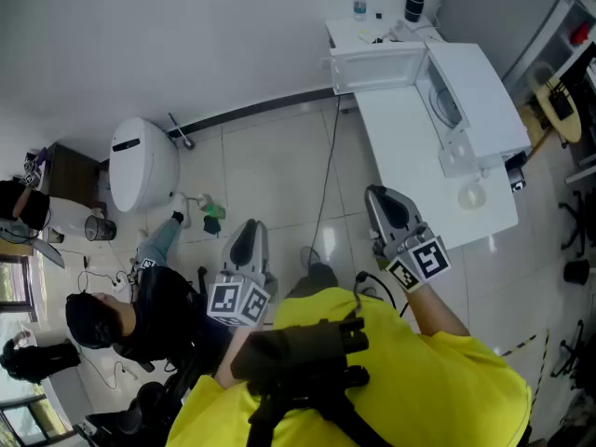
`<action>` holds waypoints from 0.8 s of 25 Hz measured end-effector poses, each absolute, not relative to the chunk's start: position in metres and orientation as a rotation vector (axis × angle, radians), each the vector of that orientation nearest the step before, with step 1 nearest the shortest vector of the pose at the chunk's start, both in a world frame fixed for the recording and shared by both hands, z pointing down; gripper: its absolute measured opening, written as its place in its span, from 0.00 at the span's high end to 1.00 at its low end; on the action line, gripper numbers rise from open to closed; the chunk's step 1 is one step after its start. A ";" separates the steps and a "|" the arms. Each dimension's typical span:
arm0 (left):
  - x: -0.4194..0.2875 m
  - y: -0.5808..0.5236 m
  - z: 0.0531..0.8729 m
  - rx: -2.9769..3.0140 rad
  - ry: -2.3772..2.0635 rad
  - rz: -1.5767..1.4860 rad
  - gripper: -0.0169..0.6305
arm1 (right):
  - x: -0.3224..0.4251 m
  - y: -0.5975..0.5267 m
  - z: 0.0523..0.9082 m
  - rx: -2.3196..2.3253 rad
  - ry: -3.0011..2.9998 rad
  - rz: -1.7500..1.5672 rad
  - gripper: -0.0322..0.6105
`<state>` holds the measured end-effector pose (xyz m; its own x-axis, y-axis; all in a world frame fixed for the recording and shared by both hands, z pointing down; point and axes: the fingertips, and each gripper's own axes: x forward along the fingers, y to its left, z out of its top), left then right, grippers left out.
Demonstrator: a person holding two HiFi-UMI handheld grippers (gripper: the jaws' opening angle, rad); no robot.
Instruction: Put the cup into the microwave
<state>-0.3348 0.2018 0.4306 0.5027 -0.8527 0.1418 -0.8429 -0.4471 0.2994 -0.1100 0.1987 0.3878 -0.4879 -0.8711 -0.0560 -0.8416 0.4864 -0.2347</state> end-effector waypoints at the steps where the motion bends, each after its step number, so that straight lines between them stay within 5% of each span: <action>1: -0.343 0.188 0.428 2.419 -1.417 -0.052 0.91 | -0.119 0.184 0.385 -1.485 2.565 -0.259 0.94; 10: -0.381 0.078 0.417 2.472 -1.341 -0.060 0.91 | -0.170 0.082 0.366 -1.562 2.577 -0.165 0.94; 20: -0.344 -0.050 0.437 2.456 -1.316 -0.051 0.91 | -0.123 -0.036 0.403 -1.633 2.544 -0.265 0.94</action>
